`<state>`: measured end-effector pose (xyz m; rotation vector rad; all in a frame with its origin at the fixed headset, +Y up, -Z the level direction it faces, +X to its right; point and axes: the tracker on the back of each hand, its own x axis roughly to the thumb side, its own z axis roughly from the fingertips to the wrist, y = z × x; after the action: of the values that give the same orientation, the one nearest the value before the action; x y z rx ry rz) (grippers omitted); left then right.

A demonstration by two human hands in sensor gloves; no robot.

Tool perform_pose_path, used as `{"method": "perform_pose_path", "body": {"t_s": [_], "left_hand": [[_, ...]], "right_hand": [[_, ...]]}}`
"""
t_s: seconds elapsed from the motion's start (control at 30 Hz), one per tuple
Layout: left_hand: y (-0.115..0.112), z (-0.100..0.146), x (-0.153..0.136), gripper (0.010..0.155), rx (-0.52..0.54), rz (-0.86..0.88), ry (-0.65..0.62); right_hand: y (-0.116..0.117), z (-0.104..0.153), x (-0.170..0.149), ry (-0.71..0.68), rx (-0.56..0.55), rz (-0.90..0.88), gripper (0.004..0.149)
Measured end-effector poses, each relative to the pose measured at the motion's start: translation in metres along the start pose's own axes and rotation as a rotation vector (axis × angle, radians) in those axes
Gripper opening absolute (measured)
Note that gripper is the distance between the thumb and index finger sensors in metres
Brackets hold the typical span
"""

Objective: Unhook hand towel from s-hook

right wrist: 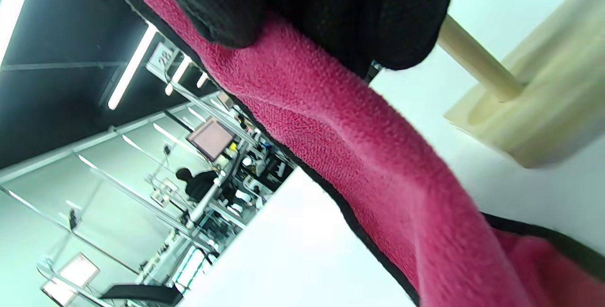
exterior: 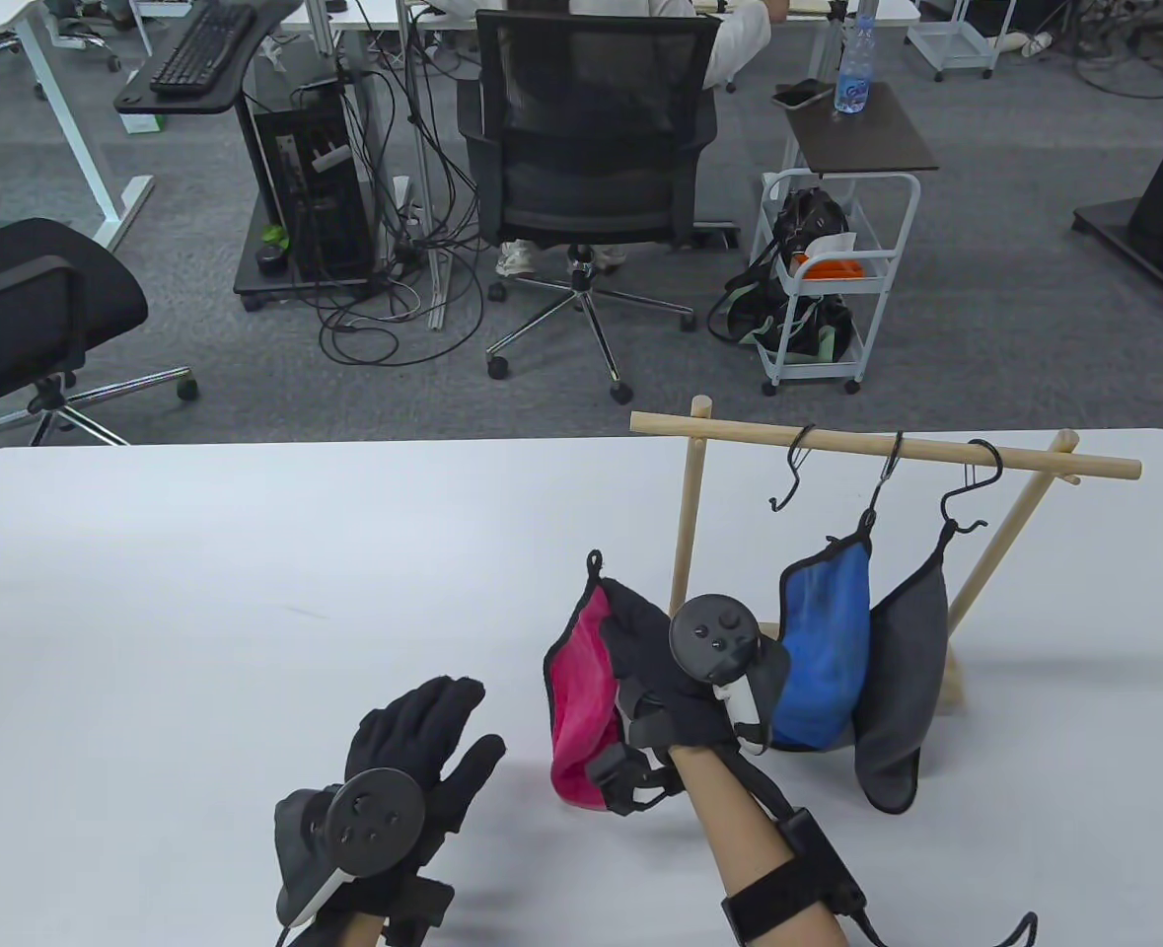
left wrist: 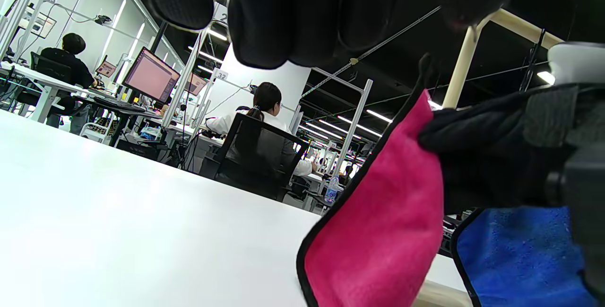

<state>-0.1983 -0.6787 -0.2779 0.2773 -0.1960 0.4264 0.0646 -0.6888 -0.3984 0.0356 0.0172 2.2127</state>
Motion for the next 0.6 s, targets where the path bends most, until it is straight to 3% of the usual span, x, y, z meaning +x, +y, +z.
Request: {"method": "perform_pose_path", "body": {"t_s": [0.6], "left_hand": [[0.0,-0.001,0.001,0.062,-0.012,-0.007,-0.002]], "right_hand": [[0.053,-0.002,-0.024,0.021,0.335,0.215,0.042]]}}
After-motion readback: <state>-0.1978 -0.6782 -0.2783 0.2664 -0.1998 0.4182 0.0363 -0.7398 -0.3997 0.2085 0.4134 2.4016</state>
